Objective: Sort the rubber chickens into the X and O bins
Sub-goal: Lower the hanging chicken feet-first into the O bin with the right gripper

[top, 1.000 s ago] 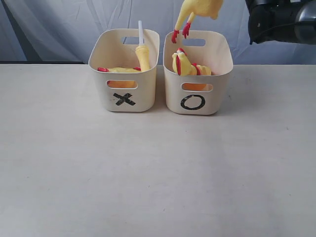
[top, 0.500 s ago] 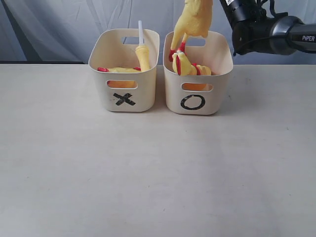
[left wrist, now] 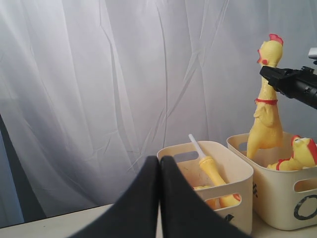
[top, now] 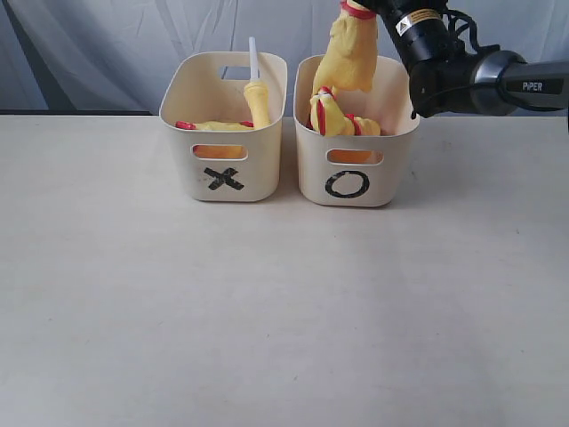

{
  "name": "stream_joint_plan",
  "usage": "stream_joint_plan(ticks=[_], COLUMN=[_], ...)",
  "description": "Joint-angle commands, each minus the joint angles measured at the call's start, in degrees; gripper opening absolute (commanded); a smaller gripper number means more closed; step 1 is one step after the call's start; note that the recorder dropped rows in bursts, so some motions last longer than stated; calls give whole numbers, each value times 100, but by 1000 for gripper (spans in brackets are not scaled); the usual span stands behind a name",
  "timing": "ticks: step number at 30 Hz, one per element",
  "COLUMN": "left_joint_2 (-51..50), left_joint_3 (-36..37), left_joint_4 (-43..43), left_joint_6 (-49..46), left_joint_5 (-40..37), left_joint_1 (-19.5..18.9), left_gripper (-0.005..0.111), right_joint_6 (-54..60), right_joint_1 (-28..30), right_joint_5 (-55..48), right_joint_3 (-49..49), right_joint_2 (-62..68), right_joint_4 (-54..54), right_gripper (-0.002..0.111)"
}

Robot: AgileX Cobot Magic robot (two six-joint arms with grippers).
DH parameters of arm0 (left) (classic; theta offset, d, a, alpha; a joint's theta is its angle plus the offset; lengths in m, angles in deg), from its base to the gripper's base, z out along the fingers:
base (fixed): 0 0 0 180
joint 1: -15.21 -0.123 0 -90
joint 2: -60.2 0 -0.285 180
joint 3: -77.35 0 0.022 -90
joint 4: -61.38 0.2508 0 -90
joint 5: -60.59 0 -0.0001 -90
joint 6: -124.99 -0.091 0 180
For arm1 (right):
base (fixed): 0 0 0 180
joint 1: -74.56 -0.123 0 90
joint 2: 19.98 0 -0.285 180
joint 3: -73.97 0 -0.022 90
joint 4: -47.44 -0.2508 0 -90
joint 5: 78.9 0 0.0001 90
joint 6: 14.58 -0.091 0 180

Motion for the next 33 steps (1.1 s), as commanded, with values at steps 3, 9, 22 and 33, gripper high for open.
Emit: stream_joint_plan(ticks=[3,9,22,33], left_joint_2=[42,42,42,42], left_joint_3=[15,15,15,15], left_joint_4=[-43,-43,-43,-43], left_joint_6=[16,16,16,16], left_joint_5=[-43,-43,-43,-43], left_joint_1=[-5,-5,-5,-5], left_gripper=[0,0,0,0], right_joint_6=[40,40,40,40], right_joint_1=[16,16,16,16], right_joint_5=[-85,-244,-494,-494], right_joint_3=[60,60,60,60], right_joint_2=[-48,-48,-48,-48], right_joint_4=[0,247,257,271], right_gripper=[-1,-1,23,42])
